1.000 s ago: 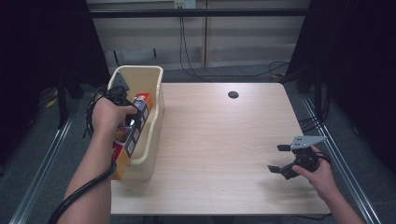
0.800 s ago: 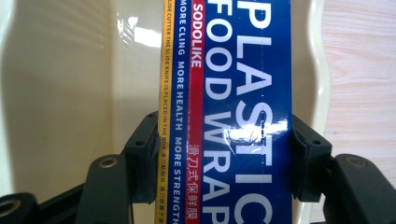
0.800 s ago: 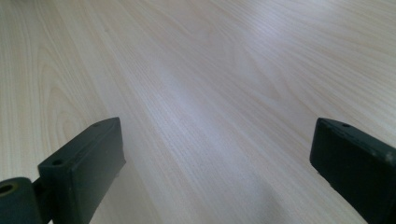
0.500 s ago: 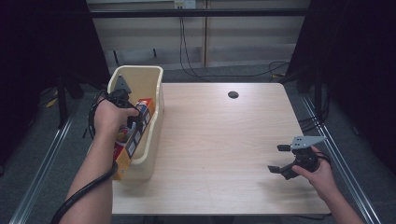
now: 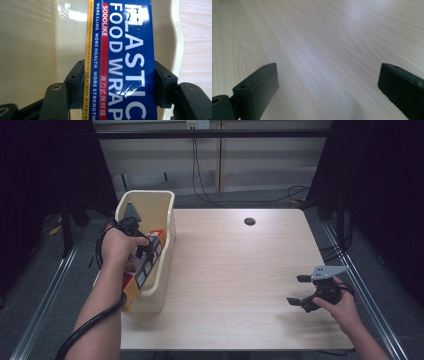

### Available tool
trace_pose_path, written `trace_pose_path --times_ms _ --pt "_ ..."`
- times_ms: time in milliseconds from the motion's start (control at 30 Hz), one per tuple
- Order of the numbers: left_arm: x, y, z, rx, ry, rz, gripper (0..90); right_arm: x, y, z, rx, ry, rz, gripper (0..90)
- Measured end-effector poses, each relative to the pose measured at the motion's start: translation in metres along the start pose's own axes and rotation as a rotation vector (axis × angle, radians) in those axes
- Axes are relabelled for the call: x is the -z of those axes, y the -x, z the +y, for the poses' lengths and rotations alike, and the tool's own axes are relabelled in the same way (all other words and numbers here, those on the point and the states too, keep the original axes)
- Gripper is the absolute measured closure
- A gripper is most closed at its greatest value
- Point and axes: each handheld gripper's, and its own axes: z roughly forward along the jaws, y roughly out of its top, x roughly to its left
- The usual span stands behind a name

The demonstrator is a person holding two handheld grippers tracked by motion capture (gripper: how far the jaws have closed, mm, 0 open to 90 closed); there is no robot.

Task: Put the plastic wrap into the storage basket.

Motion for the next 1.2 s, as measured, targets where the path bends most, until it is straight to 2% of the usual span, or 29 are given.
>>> trace_pose_path --times_ms 533,633,667,700,767,833,933,1000,1033,1100,1200 --pt "-0.006 -0.001 0.002 0.001 -0.007 0.0 39.2 0.0 0.0 0.0 0.002 -0.002 0.003 2.8" --pt "0.001 -0.001 0.003 0.002 0.026 -0.028 36.5 0.0 0.0 0.0 0.002 -0.002 0.005 2.8" --pt "0.006 0.001 0.003 0.0 0.039 -0.031 31.2 0.0 0.001 -0.001 0.002 -0.002 0.003 2.8" --pt "0.01 0.002 0.003 -0.008 0.045 -0.022 31.1 0.0 0.001 0.0 0.0 -0.002 0.004 2.8" --pt "0.016 0.005 0.003 -0.01 0.054 -0.034 31.4 0.0 0.0 0.0 0.0 -0.003 0.002 2.8" --pt "0.019 0.008 0.003 -0.02 0.06 -0.023 29.4 0.0 -0.001 0.0 -0.001 -0.002 0.006 2.8" --pt "0.021 0.011 0.003 -0.038 0.06 -0.04 28.4 0.0 -0.001 0.0 0.002 0.0 0.004 2.8" --pt "0.022 0.012 0.003 -0.033 0.068 -0.042 26.9 0.0 -0.001 0.0 0.003 0.001 0.004 2.8" --pt "0.023 0.014 0.003 -0.046 0.071 -0.046 26.5 0.001 -0.001 0.0 0.002 0.003 0.001 2.8" --pt "0.025 0.016 0.004 -0.041 0.085 -0.056 25.5 0.001 0.0 0.0 0.003 0.003 0.002 2.8" --pt "0.027 0.02 0.004 -0.066 0.089 -0.064 23.6 0.001 0.0 0.001 0.003 0.002 0.002 2.8"
